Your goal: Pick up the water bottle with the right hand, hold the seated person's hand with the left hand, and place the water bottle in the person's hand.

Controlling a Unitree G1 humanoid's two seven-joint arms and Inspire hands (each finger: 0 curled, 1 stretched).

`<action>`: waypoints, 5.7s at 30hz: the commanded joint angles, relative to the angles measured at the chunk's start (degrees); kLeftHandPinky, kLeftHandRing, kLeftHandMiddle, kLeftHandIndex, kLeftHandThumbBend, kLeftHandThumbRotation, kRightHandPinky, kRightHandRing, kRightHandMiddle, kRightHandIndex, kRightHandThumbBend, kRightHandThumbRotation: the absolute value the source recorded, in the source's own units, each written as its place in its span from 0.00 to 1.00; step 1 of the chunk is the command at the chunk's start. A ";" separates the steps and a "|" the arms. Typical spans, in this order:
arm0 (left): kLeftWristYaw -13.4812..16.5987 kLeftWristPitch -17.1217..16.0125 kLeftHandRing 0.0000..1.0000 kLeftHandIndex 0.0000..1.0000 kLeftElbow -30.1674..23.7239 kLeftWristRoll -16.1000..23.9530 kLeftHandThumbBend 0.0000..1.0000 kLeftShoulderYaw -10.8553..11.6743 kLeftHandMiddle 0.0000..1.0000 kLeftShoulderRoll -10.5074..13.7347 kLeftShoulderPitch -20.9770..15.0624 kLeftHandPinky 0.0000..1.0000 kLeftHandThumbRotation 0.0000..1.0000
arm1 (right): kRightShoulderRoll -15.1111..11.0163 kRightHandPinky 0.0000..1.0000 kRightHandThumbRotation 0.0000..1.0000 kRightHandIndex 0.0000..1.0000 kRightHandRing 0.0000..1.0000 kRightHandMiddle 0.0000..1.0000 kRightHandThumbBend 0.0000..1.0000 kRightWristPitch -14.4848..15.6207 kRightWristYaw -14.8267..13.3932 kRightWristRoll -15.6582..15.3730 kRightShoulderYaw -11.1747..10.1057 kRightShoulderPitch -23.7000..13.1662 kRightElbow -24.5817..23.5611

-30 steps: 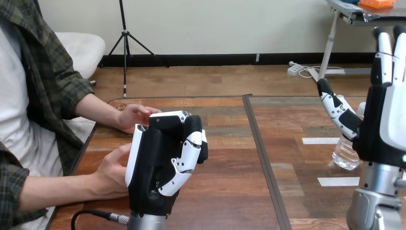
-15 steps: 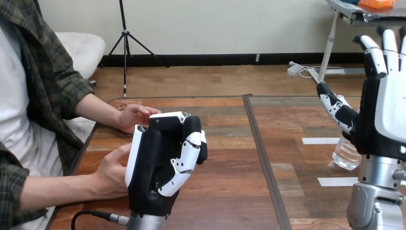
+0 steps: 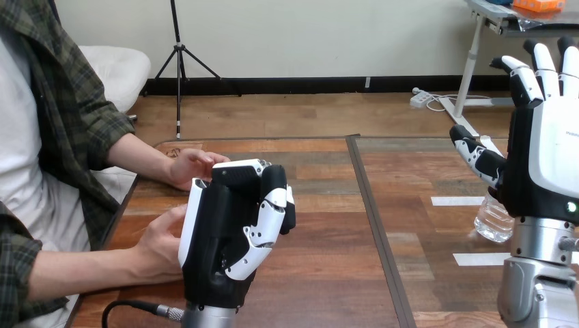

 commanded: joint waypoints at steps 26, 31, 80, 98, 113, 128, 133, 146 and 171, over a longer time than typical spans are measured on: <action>-0.72 -0.99 0.10 0.25 -0.02 -0.96 0.00 0.50 0.19 -2.82 -2.56 0.06 0.00 | -5.02 0.92 0.01 0.71 0.88 0.83 0.81 2.33 3.97 1.33 0.85 -5.29 4.30; -0.60 -1.25 0.10 0.25 0.11 -0.48 0.00 0.67 0.19 -2.71 -2.61 0.06 0.00 | -5.45 0.91 0.02 0.72 0.89 0.83 0.81 2.39 4.26 1.86 0.90 -6.26 5.92; -1.28 -0.69 0.10 0.26 -0.96 -1.85 0.03 0.22 0.19 -2.62 -1.61 0.06 0.00 | -10.28 0.98 0.09 0.76 0.95 0.89 0.78 1.79 8.48 8.06 4.30 -15.63 24.93; -1.34 -0.65 0.10 0.26 -0.94 -2.20 0.00 0.22 0.20 -2.75 -1.64 0.06 0.00 | -10.39 0.96 0.08 0.77 0.96 0.90 0.76 2.35 10.35 10.87 5.68 -17.41 28.52; -0.95 -0.70 0.10 0.26 -0.99 -1.67 0.00 0.28 0.19 -2.83 -1.50 0.07 0.00 | -10.59 0.93 0.08 0.76 0.95 0.90 0.75 3.81 11.41 11.67 6.72 -18.37 29.70; -1.38 -1.05 0.10 0.25 -0.69 -1.90 0.00 0.28 0.19 -2.57 -1.52 0.07 0.00 | -10.94 0.88 0.06 0.76 0.93 0.89 0.75 3.63 11.31 12.44 7.39 -18.81 30.98; -1.71 -0.87 0.10 0.25 -0.76 -2.75 0.00 0.12 0.19 -2.67 -1.49 0.06 0.00 | -10.94 0.88 0.06 0.76 0.93 0.89 0.75 3.74 11.42 12.48 7.48 -18.97 31.13; -1.47 -0.56 0.10 0.25 -1.10 -2.42 0.00 0.22 0.19 -2.60 -1.23 0.06 0.00 | -11.04 0.88 0.05 0.76 0.94 0.89 0.74 4.41 12.07 12.41 7.74 -19.50 32.28; -1.33 -0.25 0.10 0.25 -1.16 -2.52 0.00 0.46 0.19 -2.58 -1.37 0.07 0.00 | -11.26 0.74 0.02 0.73 0.85 0.83 0.72 4.10 12.28 13.47 7.98 -20.37 34.67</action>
